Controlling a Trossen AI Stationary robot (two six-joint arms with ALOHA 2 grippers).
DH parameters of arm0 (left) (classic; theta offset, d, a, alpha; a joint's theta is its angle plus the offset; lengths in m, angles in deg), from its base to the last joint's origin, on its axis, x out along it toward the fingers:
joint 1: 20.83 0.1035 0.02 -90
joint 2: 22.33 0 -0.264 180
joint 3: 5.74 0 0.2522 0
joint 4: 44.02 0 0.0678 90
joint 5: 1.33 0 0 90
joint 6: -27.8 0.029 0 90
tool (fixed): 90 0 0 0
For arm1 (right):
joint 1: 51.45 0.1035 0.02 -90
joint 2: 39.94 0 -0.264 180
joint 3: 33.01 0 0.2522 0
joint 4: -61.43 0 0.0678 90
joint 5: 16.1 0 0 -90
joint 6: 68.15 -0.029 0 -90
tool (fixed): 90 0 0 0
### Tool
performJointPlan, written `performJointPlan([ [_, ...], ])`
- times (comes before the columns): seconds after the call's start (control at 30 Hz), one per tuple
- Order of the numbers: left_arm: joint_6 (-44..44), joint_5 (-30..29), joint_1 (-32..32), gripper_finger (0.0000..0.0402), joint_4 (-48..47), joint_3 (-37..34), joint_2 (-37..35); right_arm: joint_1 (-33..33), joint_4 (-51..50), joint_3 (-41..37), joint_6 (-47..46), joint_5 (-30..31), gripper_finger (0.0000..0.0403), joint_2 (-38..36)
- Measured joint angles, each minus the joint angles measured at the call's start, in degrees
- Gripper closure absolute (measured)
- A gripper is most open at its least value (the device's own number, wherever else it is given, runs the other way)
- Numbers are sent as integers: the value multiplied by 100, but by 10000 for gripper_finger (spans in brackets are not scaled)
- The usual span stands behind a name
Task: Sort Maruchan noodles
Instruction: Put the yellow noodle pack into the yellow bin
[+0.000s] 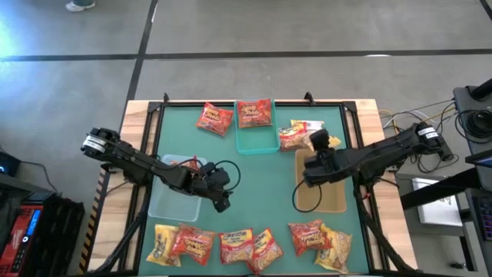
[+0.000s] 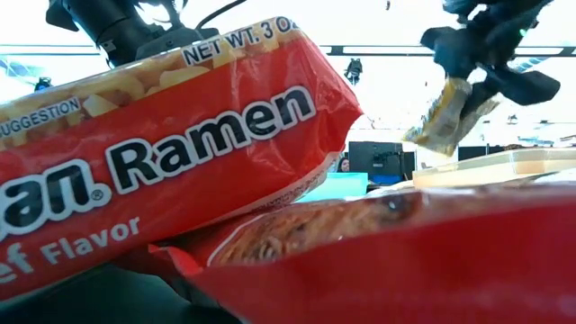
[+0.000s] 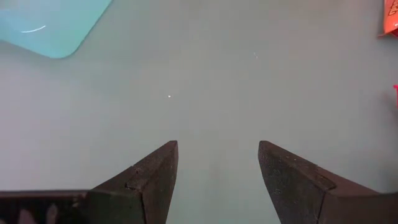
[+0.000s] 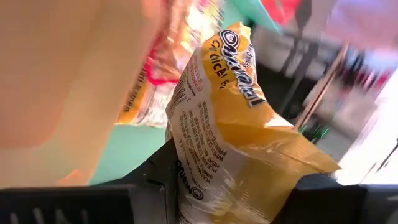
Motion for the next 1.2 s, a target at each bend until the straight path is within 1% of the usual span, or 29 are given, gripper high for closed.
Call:
performJointPlan([
  [0.07, -35, 0, 0, 194, 1, 0, 0, 1, -142, 273, -1073, -57, 273, 18],
  [0.1, -42, 0, 0, 194, 2, 0, 0, 0, -148, 410, -1728, -181, 273, 21],
  [0.17, -42, 0, 0, 194, 12, 0, 0, -1, -146, 694, -3153, -569, 273, 22],
  [0.23, -25, 0, 0, 194, 16, 0, 0, -1, -164, 1002, -4348, -987, 273, 22],
  [0.4, 229, 3, 0, 194, 31, 0, 0, 12, -215, 1731, -6331, -1756, 273, 24],
  [0.57, 396, 13, 1, 194, 16, 0, 0, 12, -214, 2155, -8242, -2538, 273, 24],
  [0.63, 549, 17, 1, 194, 16, 0, 0, 12, -223, 2179, -8725, -2899, 273, 24],
  [0.67, 661, 20, 0, 194, 13, 0, 0, 16, -224, 2161, -8882, -2984, 273, 24],
  [0.9, 1614, 112, 34, 194, -11, -4, 0, 23, -270, 1759, -10149, -3272, 273, 24],
  [1.03, 2475, -134, 64, 194, 261, -9, 0, 25, -254, 1673, -11010, -3517, 273, 24],
  [1.2, 3800, -105, 179, 194, 781, -9, -4, 25, -251, 1501, -12245, -3512, 273, 24],
])
